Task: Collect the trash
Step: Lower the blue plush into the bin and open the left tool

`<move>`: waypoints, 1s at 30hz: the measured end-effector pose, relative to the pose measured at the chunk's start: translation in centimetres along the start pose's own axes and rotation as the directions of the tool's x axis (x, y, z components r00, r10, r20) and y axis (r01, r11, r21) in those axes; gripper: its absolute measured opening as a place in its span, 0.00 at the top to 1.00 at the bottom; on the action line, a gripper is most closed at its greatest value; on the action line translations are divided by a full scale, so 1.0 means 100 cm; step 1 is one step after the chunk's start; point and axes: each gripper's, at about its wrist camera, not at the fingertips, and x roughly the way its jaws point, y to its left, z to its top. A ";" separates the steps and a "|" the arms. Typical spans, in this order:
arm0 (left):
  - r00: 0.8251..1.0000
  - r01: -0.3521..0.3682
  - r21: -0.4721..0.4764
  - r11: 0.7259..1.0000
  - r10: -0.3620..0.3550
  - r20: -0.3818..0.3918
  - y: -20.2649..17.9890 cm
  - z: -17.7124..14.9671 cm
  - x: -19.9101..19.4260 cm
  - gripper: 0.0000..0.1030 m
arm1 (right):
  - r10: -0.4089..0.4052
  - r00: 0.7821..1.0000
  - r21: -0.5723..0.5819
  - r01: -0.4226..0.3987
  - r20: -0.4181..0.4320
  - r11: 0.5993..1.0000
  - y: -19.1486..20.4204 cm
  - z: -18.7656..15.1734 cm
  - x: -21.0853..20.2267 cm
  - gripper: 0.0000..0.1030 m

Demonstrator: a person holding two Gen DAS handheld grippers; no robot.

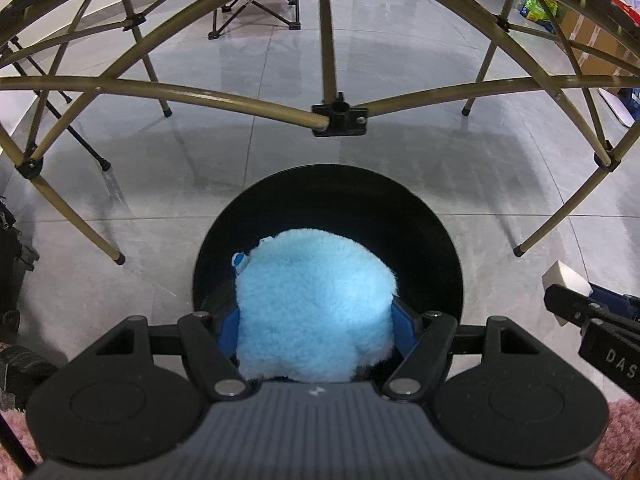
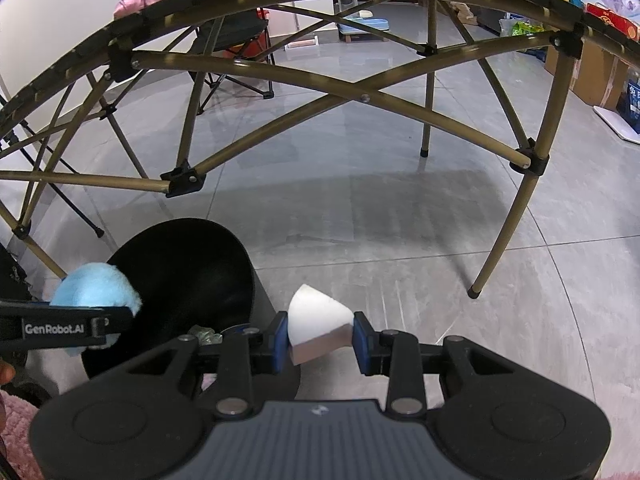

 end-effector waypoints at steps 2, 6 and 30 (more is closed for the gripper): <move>1.000 0.005 0.001 1.000 -0.005 -0.004 -0.005 0.002 0.002 0.30 | -0.006 1.000 0.001 0.006 0.001 1.000 -0.001 0.000 0.001 0.69; 1.000 0.016 0.009 1.000 -0.015 -0.011 -0.015 0.004 0.006 0.30 | -0.015 1.000 0.006 0.015 0.003 1.000 -0.004 0.000 0.002 0.69; 0.998 0.019 -0.006 1.000 -0.020 -0.058 -0.030 0.012 0.023 0.28 | -0.034 0.999 0.023 0.035 -0.011 0.999 -0.015 0.002 0.009 0.69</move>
